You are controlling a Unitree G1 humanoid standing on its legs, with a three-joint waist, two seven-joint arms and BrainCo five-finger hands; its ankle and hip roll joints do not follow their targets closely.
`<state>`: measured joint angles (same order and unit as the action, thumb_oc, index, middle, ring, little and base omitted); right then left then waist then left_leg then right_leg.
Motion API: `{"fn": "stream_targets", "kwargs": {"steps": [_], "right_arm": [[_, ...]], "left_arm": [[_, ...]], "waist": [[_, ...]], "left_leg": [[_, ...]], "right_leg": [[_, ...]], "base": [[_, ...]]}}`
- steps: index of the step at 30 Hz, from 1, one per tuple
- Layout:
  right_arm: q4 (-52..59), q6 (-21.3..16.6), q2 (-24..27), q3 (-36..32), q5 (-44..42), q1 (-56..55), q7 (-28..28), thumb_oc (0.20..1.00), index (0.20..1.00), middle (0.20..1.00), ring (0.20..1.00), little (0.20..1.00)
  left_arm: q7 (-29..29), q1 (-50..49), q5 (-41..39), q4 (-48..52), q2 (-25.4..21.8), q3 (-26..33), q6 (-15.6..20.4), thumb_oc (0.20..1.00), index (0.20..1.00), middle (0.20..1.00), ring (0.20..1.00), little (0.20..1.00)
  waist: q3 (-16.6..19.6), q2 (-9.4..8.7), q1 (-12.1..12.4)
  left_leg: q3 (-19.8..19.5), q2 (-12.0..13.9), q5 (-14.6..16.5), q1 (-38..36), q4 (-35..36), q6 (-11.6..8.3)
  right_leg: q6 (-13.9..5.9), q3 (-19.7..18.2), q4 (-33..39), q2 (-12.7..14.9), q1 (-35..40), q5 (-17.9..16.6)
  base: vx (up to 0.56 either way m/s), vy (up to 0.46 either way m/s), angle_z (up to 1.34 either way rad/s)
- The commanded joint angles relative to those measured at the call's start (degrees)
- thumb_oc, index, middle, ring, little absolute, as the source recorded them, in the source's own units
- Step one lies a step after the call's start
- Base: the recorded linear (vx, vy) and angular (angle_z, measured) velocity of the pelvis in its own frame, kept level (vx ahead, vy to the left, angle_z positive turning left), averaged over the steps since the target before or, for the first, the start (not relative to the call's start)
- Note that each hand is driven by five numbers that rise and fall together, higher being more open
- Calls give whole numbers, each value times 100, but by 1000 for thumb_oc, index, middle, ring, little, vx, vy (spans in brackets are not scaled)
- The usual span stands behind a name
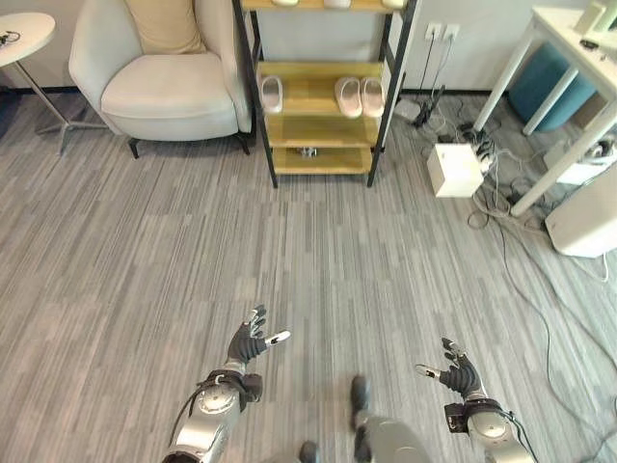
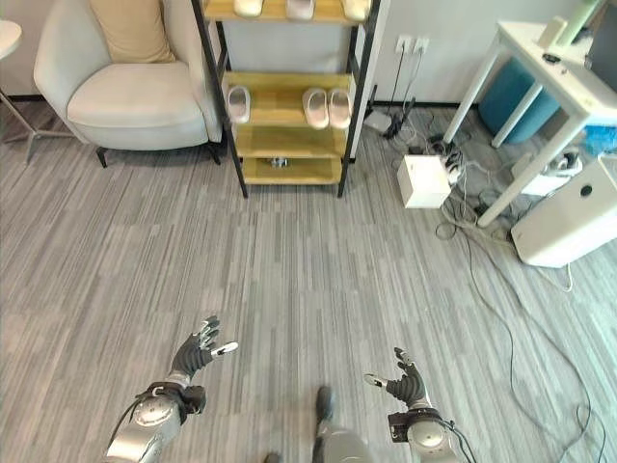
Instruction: Arrange the slippers neatly on the shoe rack.
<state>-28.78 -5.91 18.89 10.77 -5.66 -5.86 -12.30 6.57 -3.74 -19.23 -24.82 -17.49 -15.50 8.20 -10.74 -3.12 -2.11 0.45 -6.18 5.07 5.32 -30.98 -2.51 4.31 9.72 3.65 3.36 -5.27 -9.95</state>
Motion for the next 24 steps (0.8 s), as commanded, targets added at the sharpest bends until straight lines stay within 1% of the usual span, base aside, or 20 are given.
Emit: {"fn": "stream_targets", "kwargs": {"steps": [1,3,4,5,6,7,8,9,10,11,13,14,16,17,18,19,21,22,23,24], "right_arm": [[277,-253,351,65,-101,363,-24,1000,1000,1000,1000,1000],[251,-263,347,91,-158,359,-35,1000,1000,1000,1000,1000],[273,-270,344,82,-190,337,-29,1000,1000,1000,1000,1000],[248,-267,370,101,-183,337,3,1000,1000,1000,1000,1000],[173,-255,391,138,-160,375,-34,1000,1000,1000,1000,1000],[140,-264,403,142,-159,396,-62,1000,1000,1000,1000,1000],[109,-255,402,136,-171,409,-94,1000,1000,1000,1000,1000],[107,-256,400,136,-171,410,-95,1000,1000,1000,1000,1000],[71,-220,375,135,-189,414,-123,1000,1000,1000,1000,1000],[72,-219,373,136,-189,413,-123,1000,1000,1000,1000,1000],[123,-214,322,189,-101,361,-70,1000,1000,1000,1000,1000],[102,-190,279,230,-38,413,-40,1000,1000,1000,1000,1000],[96,-183,168,276,-47,436,42,1000,1000,1000,1000,1000],[67,-147,90,343,11,474,98,1000,1000,1000,1000,1000],[65,-125,53,370,47,493,125,1000,1000,1000,1000,1000],[65,-124,51,371,48,495,125,1000,1000,1000,1000,1000],[107,-110,8,399,103,525,146,1000,1000,1000,1000,1000],[118,-101,-32,389,111,534,148,1000,1000,1000,1000,1000],[133,-92,-44,383,120,512,155,1000,1000,1000,1000,1000],[173,-94,-47,364,114,476,152,1000,1000,1000,1000,1000]], "left_arm": [[30,449,-223,395,-16,73,295,1000,1000,1000,1000,1000],[62,475,-199,359,3,83,290,1000,1000,1000,1000,1000],[75,472,-180,347,5,92,289,1000,1000,1000,1000,1000],[71,434,-165,363,27,61,280,1000,1000,1000,1000,1000],[95,427,-118,356,59,11,237,1000,1000,1000,1000,1000],[108,438,-84,363,61,-25,223,1000,1000,1000,1000,1000],[116,475,-44,357,56,-48,204,1000,1000,1000,1000,1000],[117,477,-43,355,55,-49,204,1000,1000,1000,1000,1000],[127,502,17,348,35,-49,203,1000,1000,1000,1000,1000],[127,501,17,349,33,-49,203,1000,1000,1000,1000,1000],[116,336,40,475,-1,15,234,1000,1000,1000,1000,1000],[98,258,25,539,-30,25,230,1000,1000,1000,1000,1000],[57,185,43,564,-105,8,215,1000,1000,1000,1000,1000],[20,177,57,594,-167,8,186,1000,1000,1000,1000,1000],[24,190,57,601,-193,20,186,1000,1000,1000,1000,1000],[24,191,56,601,-194,21,186,1000,1000,1000,1000,1000],[23,202,82,627,-245,5,185,1000,1000,1000,1000,1000],[31,212,113,601,-265,-8,166,1000,1000,1000,1000,1000],[22,209,114,612,-277,-8,170,1000,1000,1000,1000,1000],[21,216,99,650,-284,0,178,1000,1000,1000,1000,1000]], "waist": [[-543,24,-7],[-571,-44,66],[-561,-59,105],[-553,-35,193],[-542,92,306],[-551,142,361],[-570,151,398],[-582,136,401],[-568,137,439],[-568,129,444],[-416,159,498],[-294,75,537],[-190,-48,600],[-172,-115,630],[-196,-117,624],[-192,-124,631],[-257,-76,533],[-292,-32,491],[-312,19,471],[-347,81,428]], "left_leg": [[-379,941,-540,-354,192,-337],[-236,873,-348,35,258,-252],[-163,848,-238,192,486,-191],[-38,831,-21,295,1199,-83],[-67,940,-605,563,2298,-109],[-79,978,-875,618,2782,-123],[-21,959,-1012,695,3158,-147],[-12,945,-1036,648,3213,-146],[163,884,-1118,827,3507,-146],[170,879,-1117,823,3508,-144],[195,899,-1341,730,3530,-127],[188,832,-1318,659,3428,-62],[241,733,-1137,600,3242,88],[298,671,-918,494,3104,210],[318,637,-798,402,3058,282],[328,633,-793,411,3050,286],[336,569,-614,126,3073,416],[333,574,-530,-41,3121,447],[310,586,-478,-184,3178,474],[265,596,-389,-363,3240,469]], "right_leg": [[-788,-109,-16,215,350,938],[-756,-163,-16,221,519,1071],[-762,-186,8,196,622,1144],[-792,-234,36,137,806,1295],[-817,-275,106,-37,1063,1482],[-799,-279,113,-106,1186,1573],[-799,-266,120,-134,1294,1635],[-802,-267,120,-118,1315,1649],[-809,-282,133,-164,1471,1742],[-811,-287,133,-156,1473,1746],[-850,-433,135,-206,1649,1828],[-913,-536,122,-91,1737,1861],[-1019,-667,-230,81,1685,1896],[-1198,-699,-987,177,1415,1860],[-1329,-684,-1493,239,1174,1694],[-1333,-695,-1529,247,1148,1713],[-1586,-680,-2428,351,662,1171],[-1631,-609,-2770,413,426,878],[-1627,-510,-2988,490,234,813],[-1522,-366,-2880,552,33,873]], "base": [[213,-167,-39],[263,-108,-11],[434,-52,-2],[592,21,-22],[581,55,-28],[460,47,-30],[215,5,-19],[300,34,-16],[210,37,-23],[394,126,-11],[406,195,-21],[422,223,-50],[374,230,-66],[301,220,-57],[213,164,-43],[107,99,-8],[152,116,2],[212,121,17],[274,91,22],[303,35,22]]}}
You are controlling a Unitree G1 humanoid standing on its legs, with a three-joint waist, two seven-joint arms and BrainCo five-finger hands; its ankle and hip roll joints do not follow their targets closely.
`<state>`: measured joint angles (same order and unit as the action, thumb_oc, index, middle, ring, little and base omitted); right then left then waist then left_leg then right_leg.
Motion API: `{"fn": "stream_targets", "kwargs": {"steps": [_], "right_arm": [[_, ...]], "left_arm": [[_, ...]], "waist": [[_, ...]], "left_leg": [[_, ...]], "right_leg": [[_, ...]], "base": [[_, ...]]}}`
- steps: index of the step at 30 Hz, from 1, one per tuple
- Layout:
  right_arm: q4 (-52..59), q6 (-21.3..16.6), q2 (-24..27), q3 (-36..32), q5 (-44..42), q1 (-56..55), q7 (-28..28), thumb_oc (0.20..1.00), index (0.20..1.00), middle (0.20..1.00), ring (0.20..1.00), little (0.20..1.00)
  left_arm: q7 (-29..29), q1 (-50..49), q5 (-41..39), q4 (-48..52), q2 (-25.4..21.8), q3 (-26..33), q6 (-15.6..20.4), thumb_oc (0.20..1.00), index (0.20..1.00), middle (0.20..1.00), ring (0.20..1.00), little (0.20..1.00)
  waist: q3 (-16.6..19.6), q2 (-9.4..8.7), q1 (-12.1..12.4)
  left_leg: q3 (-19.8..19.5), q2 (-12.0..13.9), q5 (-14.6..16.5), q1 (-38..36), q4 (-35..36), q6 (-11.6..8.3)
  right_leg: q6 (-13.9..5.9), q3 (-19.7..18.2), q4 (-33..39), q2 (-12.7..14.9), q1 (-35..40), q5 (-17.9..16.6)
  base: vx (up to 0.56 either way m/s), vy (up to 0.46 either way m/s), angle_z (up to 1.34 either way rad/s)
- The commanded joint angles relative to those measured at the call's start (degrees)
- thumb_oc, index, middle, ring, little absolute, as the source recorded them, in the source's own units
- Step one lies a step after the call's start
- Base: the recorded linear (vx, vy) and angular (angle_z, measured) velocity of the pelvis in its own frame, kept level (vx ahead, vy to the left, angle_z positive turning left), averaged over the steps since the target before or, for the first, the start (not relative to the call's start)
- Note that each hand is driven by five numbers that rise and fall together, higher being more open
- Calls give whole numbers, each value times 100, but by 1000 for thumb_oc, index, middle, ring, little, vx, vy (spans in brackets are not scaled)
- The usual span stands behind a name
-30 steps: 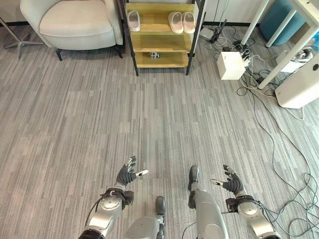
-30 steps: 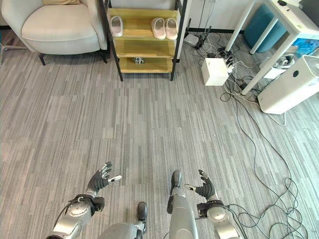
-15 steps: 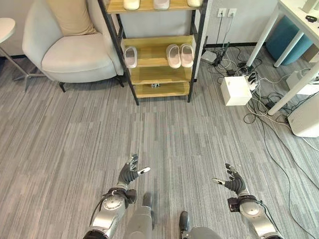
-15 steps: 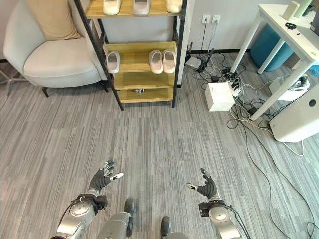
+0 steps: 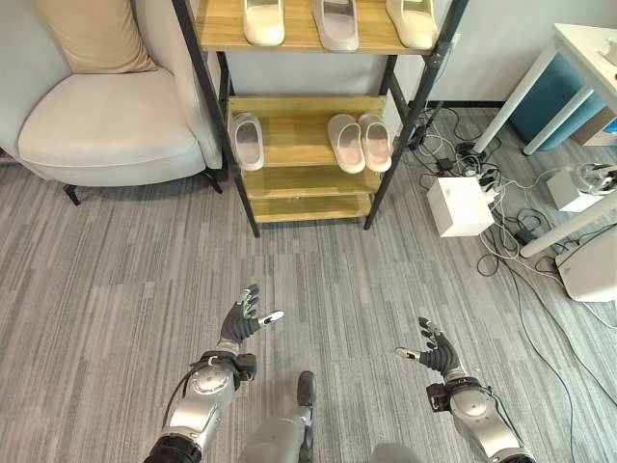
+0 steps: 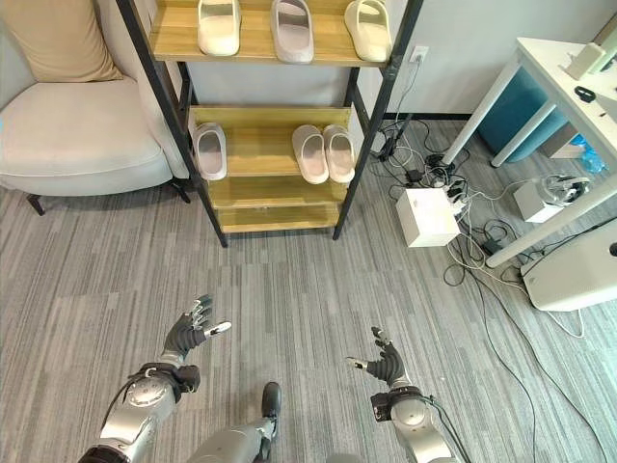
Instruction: Arrange the slippers neatly on the shoe rack.
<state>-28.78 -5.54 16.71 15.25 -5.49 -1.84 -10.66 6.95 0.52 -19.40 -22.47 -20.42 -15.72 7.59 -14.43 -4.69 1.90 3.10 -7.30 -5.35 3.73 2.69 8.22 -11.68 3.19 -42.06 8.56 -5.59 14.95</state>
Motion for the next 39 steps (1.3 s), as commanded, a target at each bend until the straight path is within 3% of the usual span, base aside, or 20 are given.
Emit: {"fn": "stream_targets", "kwargs": {"steps": [1,3,6,8,11,12,15,16,18,20,21,24,30,33,37,39], "right_arm": [[165,-133,168,-104,76,65,-2,1000,1000,1000,1000,1000],[164,-135,185,-123,51,76,-10,1000,1000,1000,1000,1000],[115,-112,161,-180,-25,83,-22,1000,1000,1000,1000,1000],[106,-60,154,-185,55,80,-9,1000,1000,1000,1000,1000],[139,-122,215,-205,58,-70,79,1000,1000,1000,1000,1000],[206,-179,291,-214,-5,-179,113,1000,1000,1000,1000,1000],[248,-271,432,-222,-123,-237,103,1000,1000,1000,1000,1000],[203,-236,503,-236,-168,-202,64,1000,1000,1000,1000,1000],[182,-221,529,-272,-201,-227,73,1000,1000,1000,1000,1000],[144,-229,554,-322,-250,-221,13,1000,1000,1000,1000,1000],[109,-200,569,-348,-255,-179,-109,1000,1000,1000,1000,1000],[79,-221,516,-316,-237,-199,-55,1000,1000,1000,1000,1000],[32,-173,354,-273,-259,-199,42,1000,1000,1000,1000,1000],[-15,-107,198,-270,-239,-192,100,1000,1000,1000,1000,1000],[-43,-70,81,-209,-250,-152,163,1000,1000,1000,1000,1000],[-24,-71,81,-206,-249,-150,170,1000,1000,1000,1000,1000]], "left_arm": [[-35,-212,110,435,13,34,246,1000,1000,1000,1000,1000],[-64,-188,87,454,-13,29,255,1000,1000,1000,1000,1000],[-60,-83,99,433,-14,72,285,1000,1000,1000,1000,1000],[-54,-51,128,410,4,115,342,1000,1000,1000,1000,1000],[-100,-142,137,361,78,159,328,1000,1000,1000,1000,1000],[-83,-181,-19,339,133,195,313,1000,1000,1000,1000,1000],[-49,-85,-125,272,183,146,298,1000,1000,1000,1000,1000],[-22,5,-142,215,199,116,295,1000,1000,1000,1000,1000],[-7,18,-115,194,221,121,279,1000,1000,1000,1000,1000],[21,53,-44,158,250,74,263,1000,1000,1000,1000,1000],[90,95,3,133,255,25,233,1000,1000,1000,1000,1000],[98,55,-21,166,251,47,275,1000,1000,1000,1000,1000],[30,-148,-27,275,185,86,236,1000,1000,1000,1000,1000],[13,-226,-7,303,120,140,204,1000,1000,1000,1000,1000],[9,-142,12,341,26,167,200,1000,1000,1000,1000,1000],[3,-124,17,346,28,178,210,1000,1000,1000,1000,1000]], "waist": [[31,269,0],[-38,300,-93],[-86,327,-239],[-72,334,-306],[128,267,-356],[163,283,-369],[87,240,-343],[-1,160,-301],[16,126,-276],[4,196,-220],[-53,289,-113],[19,339,-124],[266,194,-87],[283,89,-19],[173,162,-41],[182,166,-47]], "left_leg": [[-32,690,724,-308,-97,-615],[-100,703,846,-494,-90,-670],[-232,776,1029,-790,-52,-800],[-272,892,1176,-1065,12,-918],[-347,1094,1419,-1411,-39,-1069],[-432,1303,1348,-1267,-597,-1238],[-696,1267,891,-713,-1753,-1304],[-676,1200,806,-250,-2082,-1277],[-407,1214,979,-53,-1649,-1229],[-191,1324,637,145,-921,-1234],[-117,1424,164,383,-284,-1283],[-201,1416,104,147,140,-1299],[-44,1153,345,-186,129,-1121],[26,960,593,-230,24,-931],[10,918,700,-377,55,-832],[-3,900,727,-454,118,-841]], "right_leg": [[157,416,2087,86,-14,-1493],[223,572,2785,131,-17,-1385],[141,436,3957,239,-244,-1690],[18,444,4320,329,-435,-1971],[137,392,4404,215,-169,-2035],[314,386,4306,28,-4,-1852],[567,411,4369,-131,295,-1676],[674,483,4437,-131,498,-1500],[658,562,4553,-139,691,-1401],[625,632,4616,-204,860,-1306],[633,698,4631,-275,993,-1201],[580,691,4576,-324,1046,-1133],[385,508,4560,-47,1138,-1174],[209,385,4001,164,945,-1136],[43,279,3200,226,386,-1376],[96,363,3454,229,382,-1396]], "base": [[315,-15,15],[294,-85,22],[307,-160,29],[408,-300,43],[418,-352,63],[302,-370,32],[159,-277,-6],[172,-210,-19],[190,-70,11],[222,43,18],[171,53,13],[177,88,-11],[192,190,-14],[90,200,19],[44,109,1],[83,-16,-5]]}}
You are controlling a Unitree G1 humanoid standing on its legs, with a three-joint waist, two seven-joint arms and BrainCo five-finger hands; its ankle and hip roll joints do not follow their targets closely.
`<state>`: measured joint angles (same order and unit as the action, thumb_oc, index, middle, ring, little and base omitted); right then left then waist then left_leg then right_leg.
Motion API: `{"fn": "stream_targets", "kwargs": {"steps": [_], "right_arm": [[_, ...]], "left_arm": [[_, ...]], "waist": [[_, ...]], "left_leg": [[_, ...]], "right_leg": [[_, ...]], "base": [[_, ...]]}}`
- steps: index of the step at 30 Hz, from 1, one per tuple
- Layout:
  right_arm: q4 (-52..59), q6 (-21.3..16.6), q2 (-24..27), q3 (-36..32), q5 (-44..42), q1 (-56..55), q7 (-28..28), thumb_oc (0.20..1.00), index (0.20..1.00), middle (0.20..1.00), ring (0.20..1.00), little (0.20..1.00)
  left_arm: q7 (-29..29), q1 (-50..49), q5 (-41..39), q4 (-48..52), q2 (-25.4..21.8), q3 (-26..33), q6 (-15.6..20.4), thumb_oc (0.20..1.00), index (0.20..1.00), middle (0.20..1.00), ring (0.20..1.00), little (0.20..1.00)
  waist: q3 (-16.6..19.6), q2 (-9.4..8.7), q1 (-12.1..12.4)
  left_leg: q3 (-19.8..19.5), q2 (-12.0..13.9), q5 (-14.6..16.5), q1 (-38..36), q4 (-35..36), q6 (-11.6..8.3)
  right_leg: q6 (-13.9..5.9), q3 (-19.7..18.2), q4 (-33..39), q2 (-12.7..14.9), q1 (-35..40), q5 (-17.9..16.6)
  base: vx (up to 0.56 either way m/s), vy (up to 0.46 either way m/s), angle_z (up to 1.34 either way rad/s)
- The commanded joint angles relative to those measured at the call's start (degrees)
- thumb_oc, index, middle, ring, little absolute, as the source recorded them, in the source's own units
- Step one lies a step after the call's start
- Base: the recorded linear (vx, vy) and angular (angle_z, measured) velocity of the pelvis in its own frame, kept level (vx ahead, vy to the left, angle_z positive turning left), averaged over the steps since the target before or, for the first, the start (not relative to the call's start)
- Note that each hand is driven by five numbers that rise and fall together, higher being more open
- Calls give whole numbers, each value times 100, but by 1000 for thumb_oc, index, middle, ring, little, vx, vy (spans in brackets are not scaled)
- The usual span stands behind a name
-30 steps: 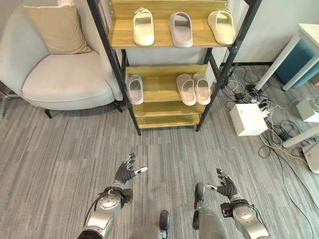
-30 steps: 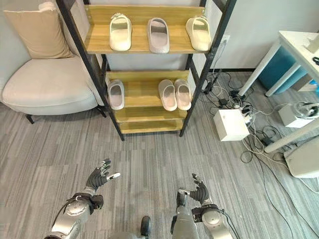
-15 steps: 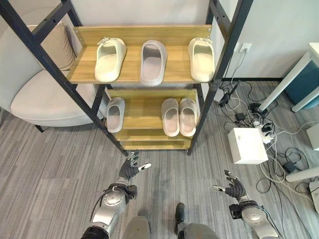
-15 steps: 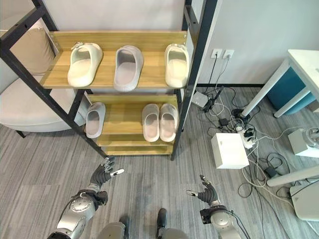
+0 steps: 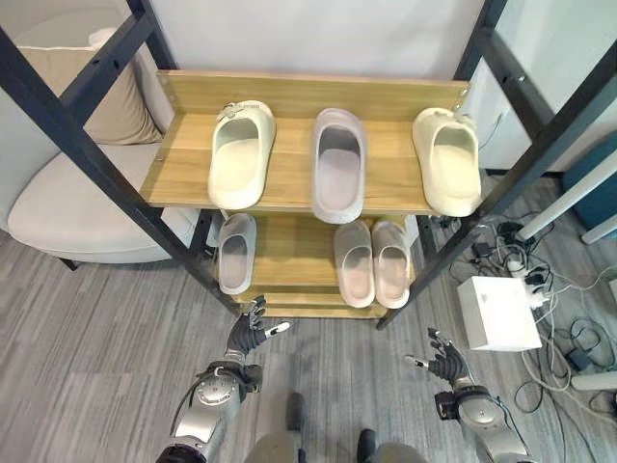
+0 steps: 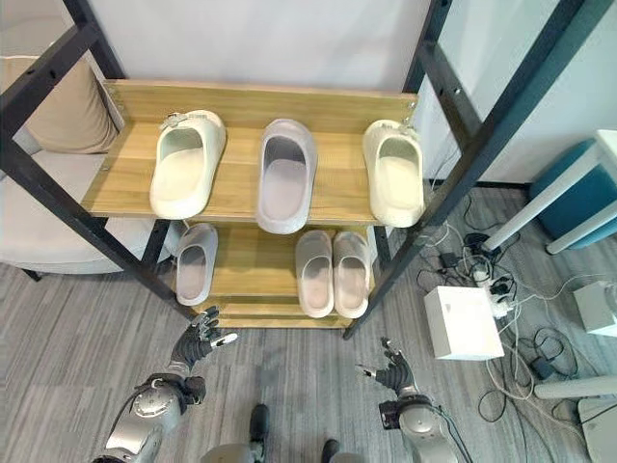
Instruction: Arrange the slippers neatly on the shoe rack.
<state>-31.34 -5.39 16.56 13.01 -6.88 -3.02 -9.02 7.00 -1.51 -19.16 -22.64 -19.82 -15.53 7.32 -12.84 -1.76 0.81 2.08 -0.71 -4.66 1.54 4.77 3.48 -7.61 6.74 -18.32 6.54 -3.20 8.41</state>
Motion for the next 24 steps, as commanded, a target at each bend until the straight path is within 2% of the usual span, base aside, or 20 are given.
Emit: {"fn": "stream_targets", "kwargs": {"steps": [1,4,9,11,13,16,18,20,21,22,24], "right_arm": [[237,-95,85,25,-124,-24,-12,1000,1000,1000,1000,1000],[240,-117,131,75,-65,-79,20,1000,1000,1000,1000,1000],[313,-139,225,108,94,-130,-38,1000,1000,1000,1000,1000],[647,-68,525,296,1063,-60,-195,1000,1000,1000,1000,1000],[883,-69,649,353,1375,-50,-194,1000,1000,1000,1000,1000],[1877,-117,1050,491,2125,-69,-75,1000,1000,1000,1000,1000],[3502,-300,1411,512,2590,-343,165,1000,1000,1000,1000,1000],[4787,-470,1555,403,2619,-636,221,1000,1000,1000,1000,1000],[4808,-461,1560,392,2615,-654,230,1000,1000,1000,1000,1000],[5790,-702,1683,203,2476,-857,160,1000,1000,1000,1000,1000],[6263,-824,1780,64,2470,-943,49,1000,1000,1000,1000,1000]], "left_arm": [[7,122,-50,394,-66,167,289,1000,1000,1000,1000,1000],[5,25,-74,377,0,214,305,1000,1000,1000,1000,1000],[-5,-70,-157,288,112,177,291,1000,1000,1000,1000,1000],[-17,-50,-122,312,141,74,248,1000,1000,1000,1000,1000],[-27,-54,-82,334,144,52,245,1000,1000,1000,1000,1000],[-66,-37,82,328,153,-27,252,1000,1000,1000,1000,1000],[-67,-35,273,310,134,-118,267,1000,1000,1000,1000,1000],[54,-40,392,318,105,-111,332,1000,1000,1000,1000,1000],[55,-42,393,318,108,-116,333,1000,1000,1000,1000,1000],[161,-31,458,297,97,-142,399,1000,1000,1000,1000,1000],[211,-36,487,308,86,-176,453,1000,1000,1000,1000,1000]], "waist": [[28,-130,34],[100,-155,29],[196,-152,34],[248,-152,52],[264,-149,51],[288,-145,36],[303,-147,-22],[343,-126,-106],[348,-122,-101],[385,-121,-193],[427,-115,-246]], "left_leg": [[44,210,642,-229,-96,-394],[47,232,654,-342,-70,-408],[7,333,640,-466,14,-470],[-62,377,653,-512,23,-505],[-79,385,664,-532,23,-514],[-96,412,685,-581,23,-528],[-88,431,654,-592,23,-534],[-43,443,669,-604,23,-551],[-42,443,669,-603,23,-551],[5,453,675,-605,23,-552],[33,454,681,-599,23,-549]], "right_leg": [[-267,75,1539,441,202,-764],[-200,-82,1929,327,355,-826],[-112,-52,2247,206,672,-789],[-62,-5,2321,146,816,-727],[-54,11,2330,132,845,-705],[-36,42,2332,102,916,-646],[-31,38,2332,86,907,-665],[-49,13,2332,82,876,-675],[-48,12,2332,82,875,-675],[-66,-44,2332,77,834,-707],[-83,-86,2332,69,804,-730]], "base": [[125,-59,2],[89,-56,7],[69,-66,7],[67,-84,1],[33,-26,18],[12,-20,9],[-31,13,13],[-7,35,3],[-24,49,-19],[-20,28,-21],[-11,35,-14]]}}
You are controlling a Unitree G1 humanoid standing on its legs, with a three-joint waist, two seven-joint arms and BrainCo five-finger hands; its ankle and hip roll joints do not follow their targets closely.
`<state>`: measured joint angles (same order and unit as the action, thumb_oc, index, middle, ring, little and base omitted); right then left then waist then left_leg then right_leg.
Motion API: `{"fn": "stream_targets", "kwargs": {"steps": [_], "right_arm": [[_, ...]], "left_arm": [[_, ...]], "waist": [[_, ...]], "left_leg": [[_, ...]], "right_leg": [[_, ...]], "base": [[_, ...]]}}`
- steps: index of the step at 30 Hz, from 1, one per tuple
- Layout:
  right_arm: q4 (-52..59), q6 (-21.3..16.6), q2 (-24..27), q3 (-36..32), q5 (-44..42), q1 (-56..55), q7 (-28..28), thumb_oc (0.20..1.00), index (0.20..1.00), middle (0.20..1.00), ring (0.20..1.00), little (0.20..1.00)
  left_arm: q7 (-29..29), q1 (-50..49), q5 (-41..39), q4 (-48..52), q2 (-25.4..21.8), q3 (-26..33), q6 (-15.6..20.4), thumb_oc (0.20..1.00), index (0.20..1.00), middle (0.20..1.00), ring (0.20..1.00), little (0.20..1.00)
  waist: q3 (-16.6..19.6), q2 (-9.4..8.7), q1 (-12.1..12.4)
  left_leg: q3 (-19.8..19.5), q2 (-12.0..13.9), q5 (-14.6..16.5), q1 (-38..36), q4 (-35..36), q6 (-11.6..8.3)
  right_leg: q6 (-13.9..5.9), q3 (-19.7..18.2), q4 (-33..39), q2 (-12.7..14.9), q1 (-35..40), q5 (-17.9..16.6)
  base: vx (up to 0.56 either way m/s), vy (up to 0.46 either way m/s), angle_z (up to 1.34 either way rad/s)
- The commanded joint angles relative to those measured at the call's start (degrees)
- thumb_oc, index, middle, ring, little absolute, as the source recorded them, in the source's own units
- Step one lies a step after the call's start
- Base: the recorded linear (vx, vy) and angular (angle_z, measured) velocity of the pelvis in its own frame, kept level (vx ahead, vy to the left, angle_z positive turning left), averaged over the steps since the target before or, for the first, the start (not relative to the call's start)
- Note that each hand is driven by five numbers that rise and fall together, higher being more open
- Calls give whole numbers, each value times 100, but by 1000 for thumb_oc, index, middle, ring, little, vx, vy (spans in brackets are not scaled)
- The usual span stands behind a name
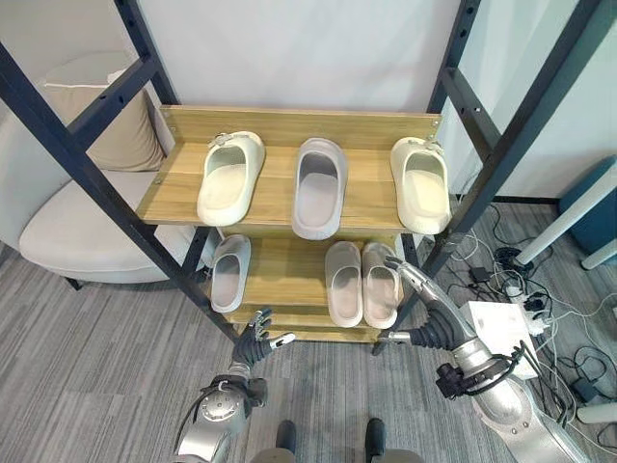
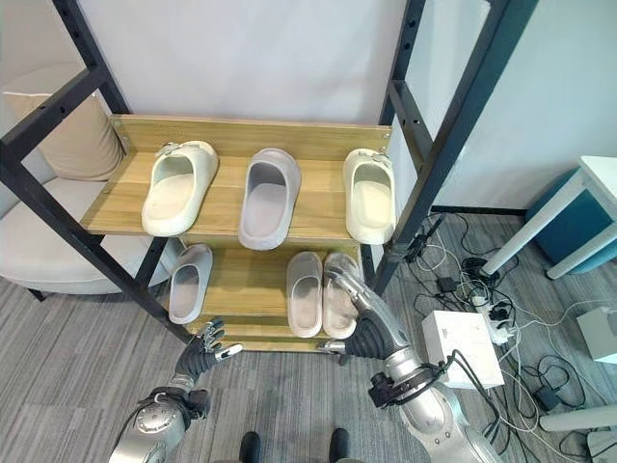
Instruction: Arrange the slippers neatly on the shoe rack.
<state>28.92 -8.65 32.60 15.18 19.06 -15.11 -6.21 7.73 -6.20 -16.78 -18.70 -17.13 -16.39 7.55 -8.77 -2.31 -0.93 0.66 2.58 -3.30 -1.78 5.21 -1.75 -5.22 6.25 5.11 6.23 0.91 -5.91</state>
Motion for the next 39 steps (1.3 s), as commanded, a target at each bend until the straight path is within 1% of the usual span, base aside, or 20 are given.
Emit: {"fn": "stream_targets", "kwargs": {"steps": [1,3,5,6,7,8,11,13,14,15,16,22,23,25,26,31,36,37,38,39], "right_arm": [[244,-495,179,-157,-127,253,-229,1000,1000,1000,1000,1000],[520,-546,311,-381,40,370,-489,1000,1000,1000,1000,1000],[478,-429,338,-647,395,1034,-993,1000,1000,1000,1000,1000],[475,-430,338,-645,396,1037,-995,1000,1000,1000,1000,1000],[11,-146,273,-643,725,1928,-1292,1000,1000,1000,1000,1000],[-476,50,168,-541,790,2596,-1463,1000,1000,1000,1000,1000],[-908,178,93,-427,821,3112,-1614,1000,1000,1000,1000,1000],[-1404,314,76,-271,841,3646,-1706,1000,1000,1000,1000,1000],[-1644,378,95,-205,852,3854,-1703,1000,1000,1000,1000,1000],[-2138,497,105,-129,863,4239,-1805,1000,1000,1000,1000,1000],[-2169,487,100,-110,862,4269,-1821,1000,1000,1000,1000,1000],[-3433,716,172,125,783,5106,-2021,1000,1000,1000,1000,1000],[-3462,706,168,138,779,5129,-2033,1000,1000,1000,1000,1000],[-4011,793,178,216,735,5408,-2083,1000,1000,1000,1000,1000],[-4033,784,176,226,731,5425,-2092,1000,1000,1000,1000,1000],[-4633,876,322,343,723,5611,-2088,1000,1000,1000,1000,1000],[-5449,999,464,451,751,5846,-2209,1000,1000,1000,1000,1000],[-5472,990,462,465,746,5866,-2219,536,536,536,536,536],[-5610,1006,451,484,719,5906,-2243,388,388,388,388,388],[-5873,1010,410,544,651,6002,-2290,200,200,200,200,200]], "left_arm": [[139,427,248,-89,-180,-95,431,1000,1000,1000,1000,1000],[144,378,223,-1,-214,-174,490,1000,1000,1000,1000,1000],[128,333,115,56,-206,-267,496,1000,1000,1000,1000,1000],[128,333,114,55,-206,-266,496,1000,1000,1000,1000,1000],[78,363,12,62,-186,-357,471,1000,1000,1000,1000,1000],[34,392,-42,49,-162,-432,441,1000,1000,1000,1000,1000],[7,404,-113,58,-172,-438,436,1000,1000,1000,1000,1000],[-51,399,-200,69,-207,-461,445,1000,1000,1000,1000,1000],[-94,362,-236,83,-234,-498,446,1000,1000,1000,1000,1000],[-177,292,-304,162,-292,-507,452,1000,1000,1000,1000,1000],[-178,294,-306,165,-293,-495,449,1000,1000,1000,1000,1000],[-416,83,-441,307,-461,-527,464,1000,1000,1000,1000,1000],[-417,82,-444,313,-464,-521,461,1000,1000,1000,1000,1000],[-497,-25,-511,360,-531,-487,473,1000,1000,1000,1000,1000],[-498,-24,-512,361,-531,-483,473,1000,1000,1000,1000,1000],[-546,-130,-502,361,-602,-438,479,1000,1000,1000,1000,1000],[-547,-166,-517,405,-681,-403,505,1000,1000,1000,1000,1000],[-546,-163,-517,405,-677,-399,505,1000,1000,1000,1000,1000],[-548,-160,-522,391,-684,-412,511,1000,1000,1000,1000,1000],[-549,-147,-529,383,-698,-441,513,1000,1000,1000,1000,1000]], "waist": [[24,-50,-67],[96,-40,-116],[202,-22,-92],[201,-22,-93],[277,-14,24],[312,-25,128],[297,-43,197],[280,-68,341],[281,-81,443],[250,-121,588],[243,-123,572],[159,-259,1005],[146,-259,1000],[87,-334,1218],[84,-335,1213],[14,-408,1412],[-60,-411,1548],[-63,-409,1544],[-70,-407,1567],[-74,-396,1598]], "left_leg": [[175,134,607,-305,-21,-31],[223,139,616,-307,-21,-30],[238,143,621,-305,-21,-21],[238,143,621,-305,-21,-21],[197,130,623,-284,-21,-7],[134,98,621,-252,-21,7],[71,66,558,-207,-21,23],[-25,28,544,-175,-21,39],[-72,22,606,-194,-21,41],[-162,-20,549,-151,-21,60],[-169,-23,547,-151,-21,61],[-409,-105,621,-97,-58,88],[-410,-105,628,-108,-60,88],[-503,-146,646,-53,-90,107],[-504,-148,646,-52,-91,108],[-571,-197,657,37,-117,123],[-624,-248,693,128,-203,132],[-625,-249,696,133,-210,133],[-632,-257,695,145,-215,132],[-640,-270,692,165,-220,132]], "right_leg": [[-326,-38,-11,92,429,753],[-340,-73,-11,83,401,728],[-348,-79,-11,92,386,706],[-348,-79,-11,92,386,706],[-350,-40,-11,114,392,692],[-347,8,-17,138,405,684],[-337,65,-39,163,389,637],[-332,128,-62,186,390,629],[-336,171,-60,186,435,670],[-334,234,-84,214,421,633],[-335,241,-84,217,425,635],[-358,448,-64,250,520,689],[-358,451,-61,250,535,693],[-385,543,-53,279,553,695],[-386,544,-53,280,554,695],[-424,641,-46,318,545,680],[-451,710,-41,370,523,668],[-452,711,-41,371,521,667],[-454,715,-37,379,520,661],[-455,732,-28,386,522,663]], "base": [[12,38,-13],[13,34,-21],[7,39,-19],[11,46,1],[15,55,2],[-18,56,7],[-6,29,16],[26,36,24],[22,33,18],[20,27,22],[-13,21,33],[34,22,25],[21,22,29],[20,35,17],[10,29,19],[14,28,9],[10,29,10],[1,25,10],[0,19,5],[0,0,0]]}}
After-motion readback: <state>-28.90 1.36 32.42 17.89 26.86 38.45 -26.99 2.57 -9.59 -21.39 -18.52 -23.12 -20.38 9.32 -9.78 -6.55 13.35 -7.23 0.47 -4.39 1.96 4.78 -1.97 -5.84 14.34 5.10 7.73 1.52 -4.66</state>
